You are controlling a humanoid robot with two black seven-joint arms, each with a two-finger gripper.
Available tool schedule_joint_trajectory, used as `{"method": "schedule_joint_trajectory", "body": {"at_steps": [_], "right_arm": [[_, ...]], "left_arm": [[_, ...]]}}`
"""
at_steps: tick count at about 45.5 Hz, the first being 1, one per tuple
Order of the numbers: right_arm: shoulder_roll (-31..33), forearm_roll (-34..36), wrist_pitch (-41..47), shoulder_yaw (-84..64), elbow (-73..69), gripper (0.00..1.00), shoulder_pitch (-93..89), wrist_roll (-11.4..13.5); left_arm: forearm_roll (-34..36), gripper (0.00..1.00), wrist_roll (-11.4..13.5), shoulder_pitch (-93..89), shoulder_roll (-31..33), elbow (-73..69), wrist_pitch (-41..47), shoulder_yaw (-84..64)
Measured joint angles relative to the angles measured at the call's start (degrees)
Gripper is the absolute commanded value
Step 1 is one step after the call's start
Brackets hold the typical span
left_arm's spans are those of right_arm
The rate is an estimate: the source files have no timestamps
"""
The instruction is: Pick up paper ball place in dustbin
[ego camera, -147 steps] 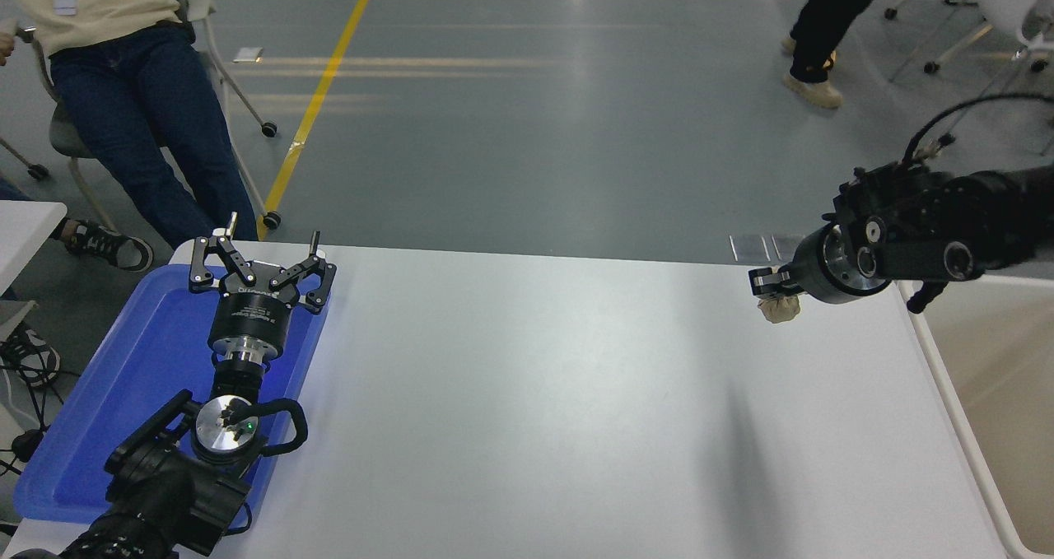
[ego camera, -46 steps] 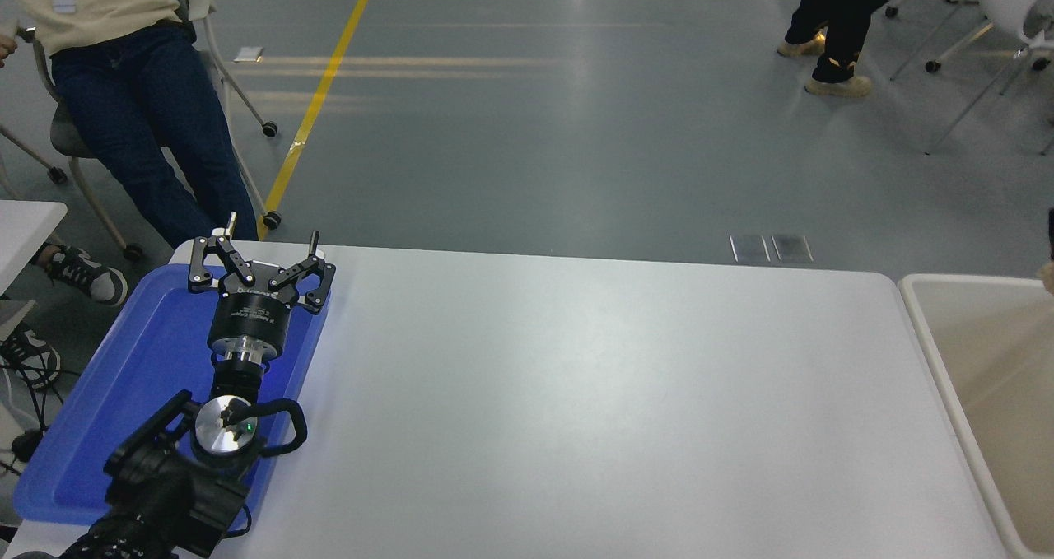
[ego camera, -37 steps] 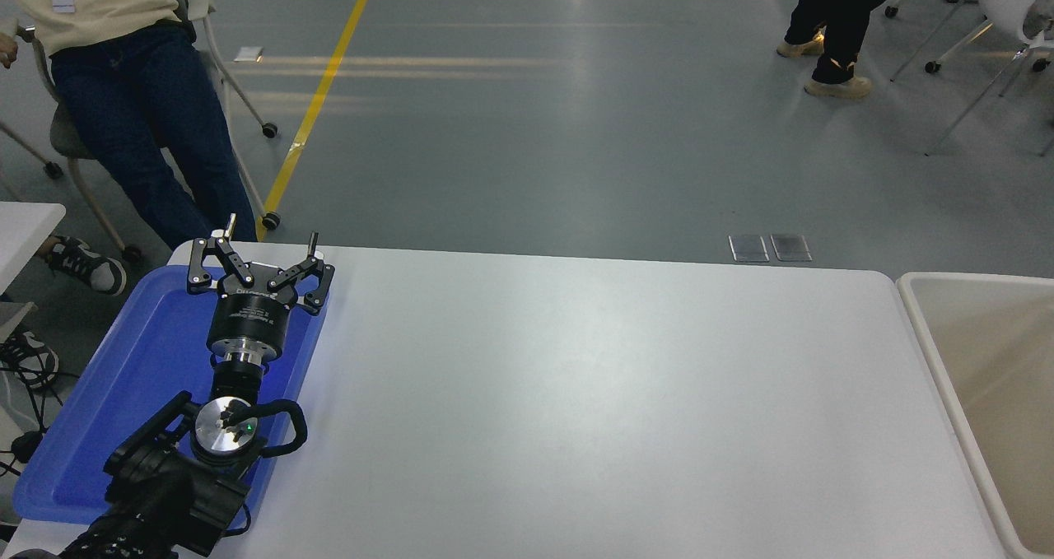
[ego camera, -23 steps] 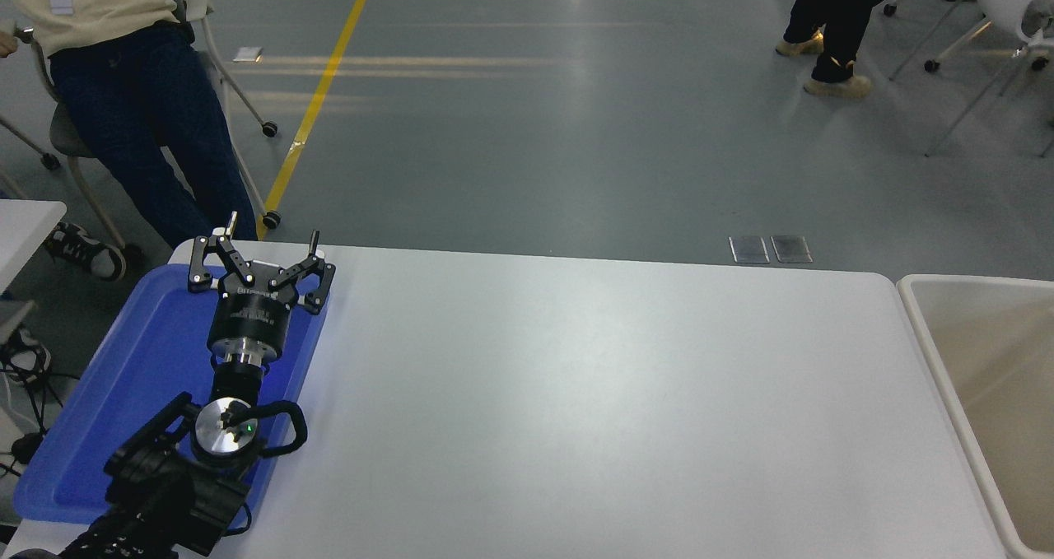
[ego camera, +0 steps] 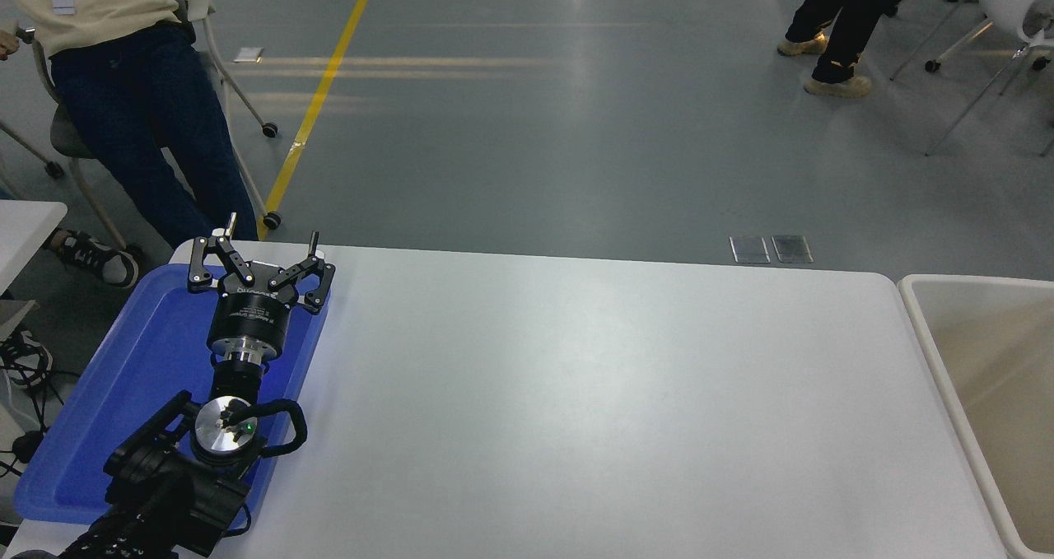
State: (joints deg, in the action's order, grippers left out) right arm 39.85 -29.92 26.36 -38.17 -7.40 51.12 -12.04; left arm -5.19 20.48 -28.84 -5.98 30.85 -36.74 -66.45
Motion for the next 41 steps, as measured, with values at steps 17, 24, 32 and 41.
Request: {"method": "schedule_joint_trajectory", "body": {"at_steps": [17,24,32,41], "right_arm": [[-6.3,9.3,-11.4,1.1,3.2,0.13,-9.4,3.8],[-8.5,11.9,-14.8,1.6,3.8,0.18,-11.6,4.7],[-10.7,13.3,-17.9,3.4,4.1,0.17,-13.4,5.2],[-12.8,14.0,-20.4,6.1,4.2,0.17,-15.2,5.6]], "left_arm": [[0.0,1.00,0.0,0.0,0.0,0.0,0.0,0.0],[0.0,1.00,0.0,0.0,0.0,0.0,0.0,0.0],[0.0,1.00,0.0,0.0,0.0,0.0,0.0,0.0],[0.0,1.00,0.0,0.0,0.0,0.0,0.0,0.0]]}}
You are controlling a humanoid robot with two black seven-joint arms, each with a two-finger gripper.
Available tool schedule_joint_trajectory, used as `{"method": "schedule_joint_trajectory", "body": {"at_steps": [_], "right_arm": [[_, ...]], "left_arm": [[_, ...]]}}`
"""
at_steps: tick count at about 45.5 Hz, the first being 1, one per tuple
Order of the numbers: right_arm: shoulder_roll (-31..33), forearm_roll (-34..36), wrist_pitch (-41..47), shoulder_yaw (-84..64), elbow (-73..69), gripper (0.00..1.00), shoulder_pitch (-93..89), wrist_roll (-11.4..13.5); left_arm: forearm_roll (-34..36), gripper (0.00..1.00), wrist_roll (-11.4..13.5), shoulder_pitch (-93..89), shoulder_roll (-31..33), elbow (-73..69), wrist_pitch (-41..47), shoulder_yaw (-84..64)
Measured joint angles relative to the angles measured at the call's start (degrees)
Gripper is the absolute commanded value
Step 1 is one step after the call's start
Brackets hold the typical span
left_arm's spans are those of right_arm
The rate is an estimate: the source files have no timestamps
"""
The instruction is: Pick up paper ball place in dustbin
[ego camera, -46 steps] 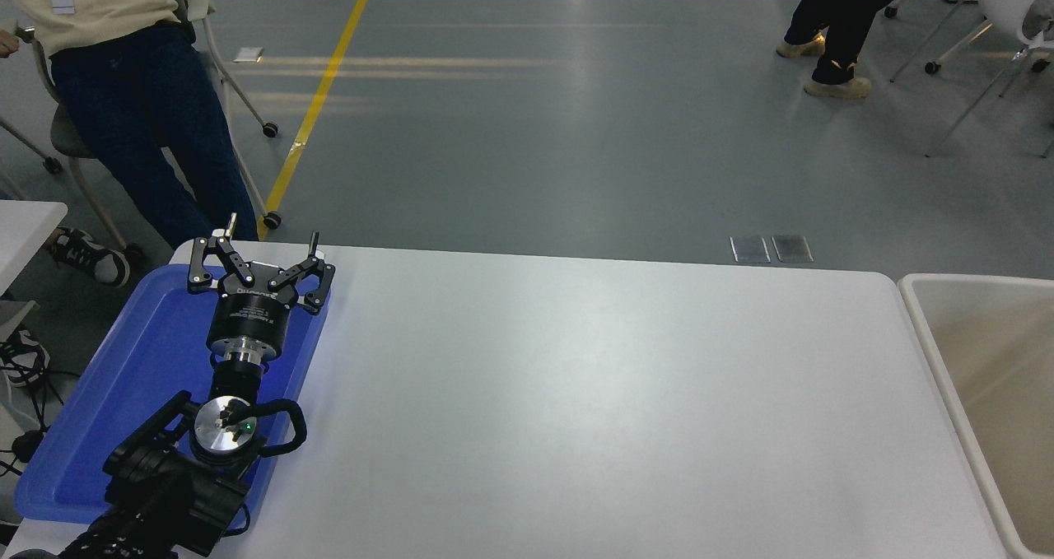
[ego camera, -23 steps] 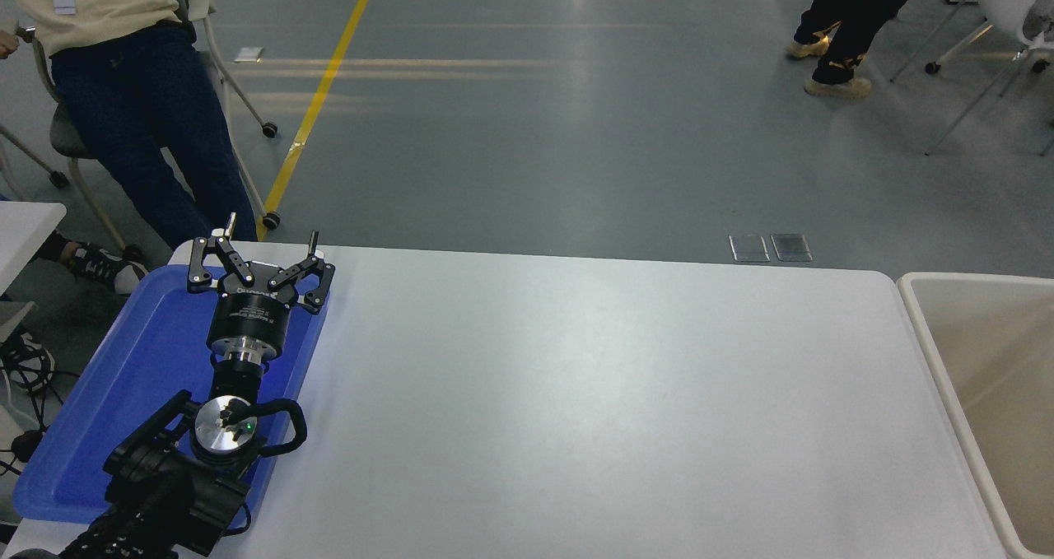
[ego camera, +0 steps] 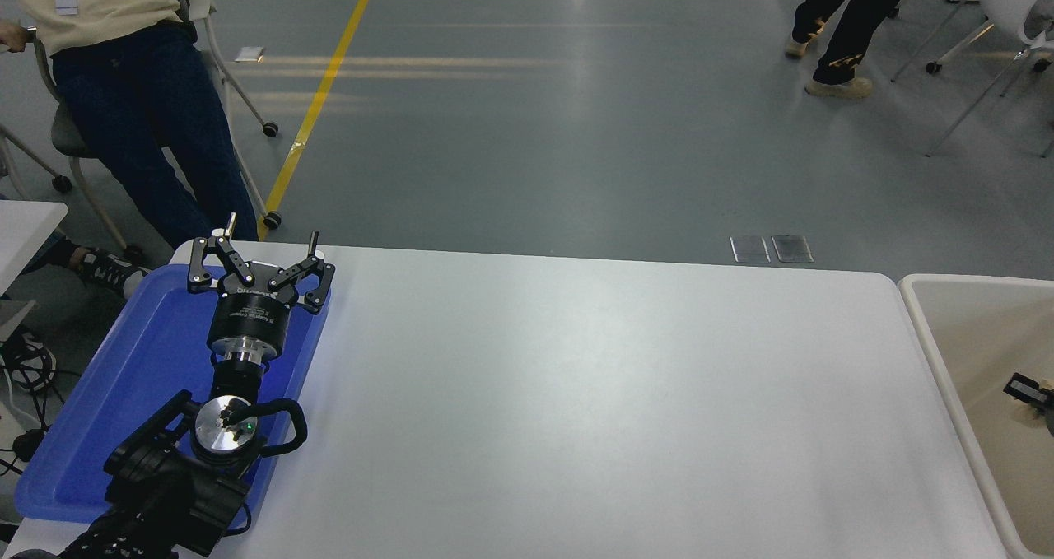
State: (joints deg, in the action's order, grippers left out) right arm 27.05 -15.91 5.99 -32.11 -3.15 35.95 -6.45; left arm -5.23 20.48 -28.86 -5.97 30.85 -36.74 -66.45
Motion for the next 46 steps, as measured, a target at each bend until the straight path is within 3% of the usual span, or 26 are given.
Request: {"method": "schedule_joint_trajectory", "body": {"at_steps": [5,9,15,46], "right_arm": [[-0.7,0.2,-0.9,1.2,0.0,0.20,-0.8,0.1],[-1.2,0.3,-1.6,2.1,0.0,0.58,-1.3,0.2],[-1.7,0.5,-2.3,3.1,0.1,0.98,-1.9,0.2],[0.1,2.5,-2.1,6.2,0.1,0.99,0.6,0.0]], "left_arm": [[0.0,1.00,0.0,0.0,0.0,0.0,0.0,0.0],[0.0,1.00,0.0,0.0,0.0,0.0,0.1,0.0],[0.0,1.00,0.0,-0.1,0.0,0.0,0.1,0.0],[0.0,1.00,0.0,-0.1,0.1,0.0,0.1,0.0]]}}
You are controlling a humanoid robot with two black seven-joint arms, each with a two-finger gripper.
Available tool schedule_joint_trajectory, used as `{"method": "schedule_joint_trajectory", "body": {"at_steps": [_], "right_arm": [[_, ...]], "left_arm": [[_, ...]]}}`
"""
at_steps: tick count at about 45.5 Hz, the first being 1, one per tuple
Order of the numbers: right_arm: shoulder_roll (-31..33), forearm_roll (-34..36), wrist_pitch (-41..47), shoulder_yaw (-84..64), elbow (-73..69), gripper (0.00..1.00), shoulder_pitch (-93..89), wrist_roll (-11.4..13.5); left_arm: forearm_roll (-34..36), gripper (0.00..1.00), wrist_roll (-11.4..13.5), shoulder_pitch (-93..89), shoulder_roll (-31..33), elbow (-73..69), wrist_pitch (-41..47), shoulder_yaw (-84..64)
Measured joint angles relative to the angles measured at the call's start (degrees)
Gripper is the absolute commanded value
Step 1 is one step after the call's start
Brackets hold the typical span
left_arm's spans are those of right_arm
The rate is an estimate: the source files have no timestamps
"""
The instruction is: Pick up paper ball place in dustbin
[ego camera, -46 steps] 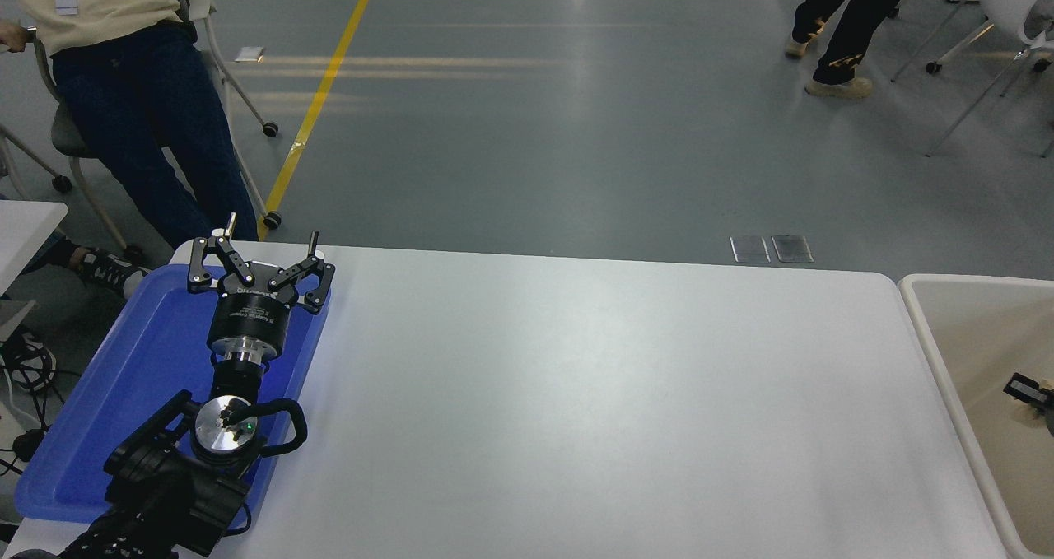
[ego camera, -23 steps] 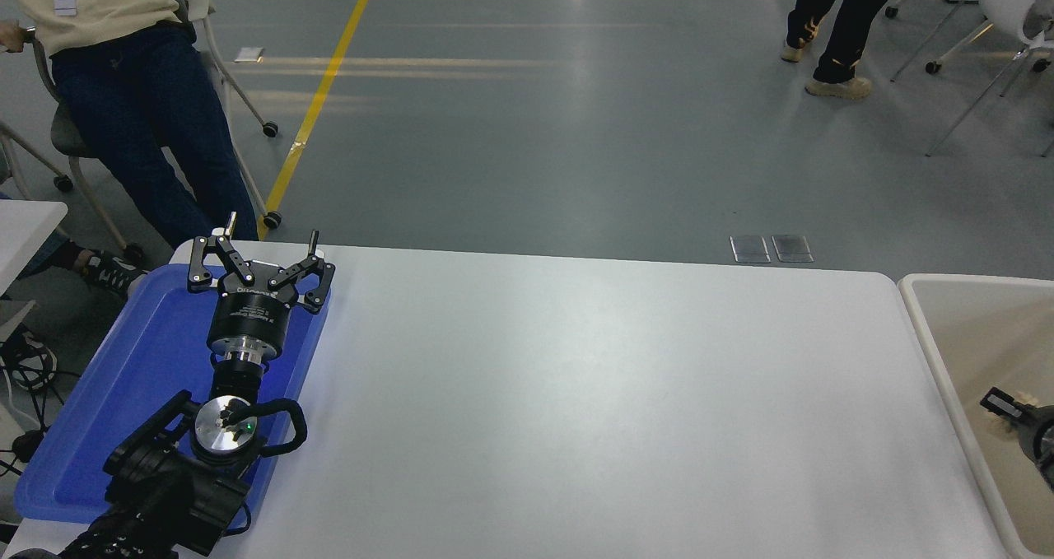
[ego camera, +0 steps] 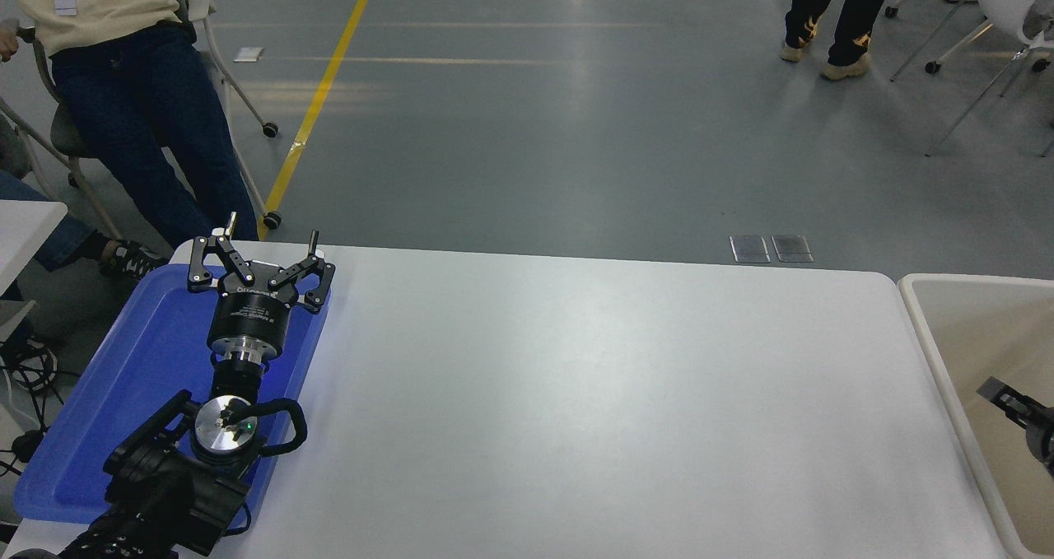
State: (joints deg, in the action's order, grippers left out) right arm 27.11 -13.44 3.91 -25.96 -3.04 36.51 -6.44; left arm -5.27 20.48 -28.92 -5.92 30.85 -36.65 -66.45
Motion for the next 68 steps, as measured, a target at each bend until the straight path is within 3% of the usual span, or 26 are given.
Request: {"method": "schedule_joint_trajectory", "body": {"at_steps": [21,50,68], "right_arm": [[0.5,0.4,1.9,12.8,-1.9,1.00,9.9,-0.1],[2.1,0.8,2.5,59.1,-30.5,1.00,12.1,0.0],[-5.1,14.7,4.7,72.2,-43.6,1.00,5.0,-0.3]], "left_arm": [[0.0,1.00,0.0,0.0,0.0,0.0,-0.1,0.0],[0.0,1.00,0.0,0.0,0.0,0.0,0.0,0.0],[0.0,1.00,0.0,0.0,0.0,0.0,0.2,0.0]]}}
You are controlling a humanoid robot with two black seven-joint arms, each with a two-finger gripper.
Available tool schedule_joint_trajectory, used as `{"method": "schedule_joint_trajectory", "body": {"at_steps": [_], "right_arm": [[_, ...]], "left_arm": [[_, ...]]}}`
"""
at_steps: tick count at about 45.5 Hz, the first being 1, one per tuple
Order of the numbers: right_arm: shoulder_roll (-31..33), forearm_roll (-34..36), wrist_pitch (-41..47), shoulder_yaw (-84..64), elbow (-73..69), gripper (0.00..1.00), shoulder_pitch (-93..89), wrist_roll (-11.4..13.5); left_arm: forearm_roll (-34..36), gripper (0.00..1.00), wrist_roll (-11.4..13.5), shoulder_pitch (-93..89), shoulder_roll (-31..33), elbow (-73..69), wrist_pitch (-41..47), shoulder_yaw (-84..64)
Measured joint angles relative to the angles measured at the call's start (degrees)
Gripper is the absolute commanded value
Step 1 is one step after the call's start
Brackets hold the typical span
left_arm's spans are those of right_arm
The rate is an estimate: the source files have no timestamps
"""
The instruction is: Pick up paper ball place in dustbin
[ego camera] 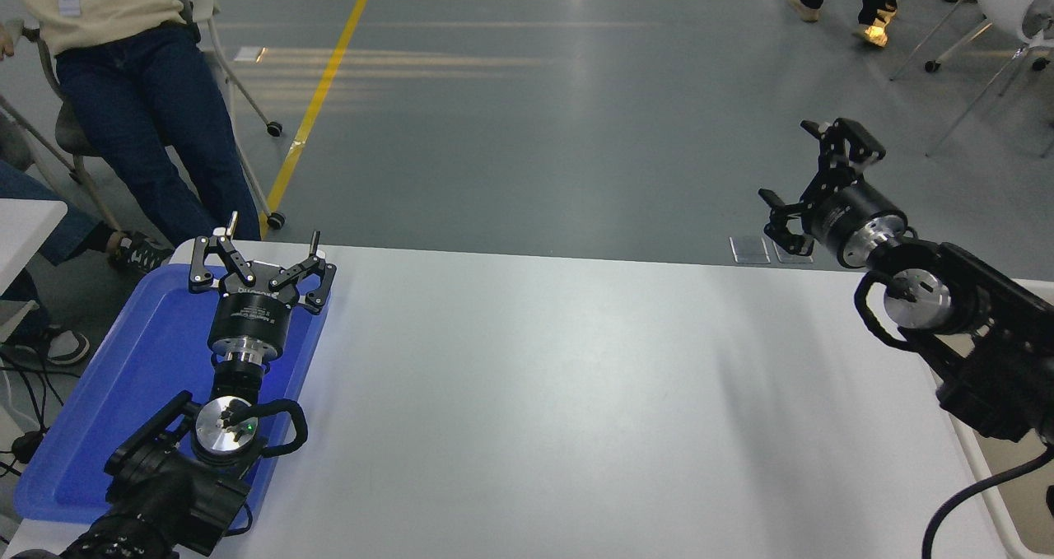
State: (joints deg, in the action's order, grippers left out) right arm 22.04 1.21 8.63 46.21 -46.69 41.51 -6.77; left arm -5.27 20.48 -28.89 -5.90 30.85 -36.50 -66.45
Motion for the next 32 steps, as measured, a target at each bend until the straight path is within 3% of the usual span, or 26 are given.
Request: {"method": "schedule_joint_trajectory", "body": {"at_steps": [13,32], "right_arm": [[-3.8,7.0,6.2,3.2,-1.6,1.00,-4.7,-0.1],[-7.8,9.2,13.8,8.9,-1.6,1.00,-12.9,-0.2]], "left_arm": [[0.0,1.00,0.0,0.0,0.0,0.0,0.0,0.0],[0.1,1.00,0.0,0.0,0.0,0.0,-0.1,0.0]]}}
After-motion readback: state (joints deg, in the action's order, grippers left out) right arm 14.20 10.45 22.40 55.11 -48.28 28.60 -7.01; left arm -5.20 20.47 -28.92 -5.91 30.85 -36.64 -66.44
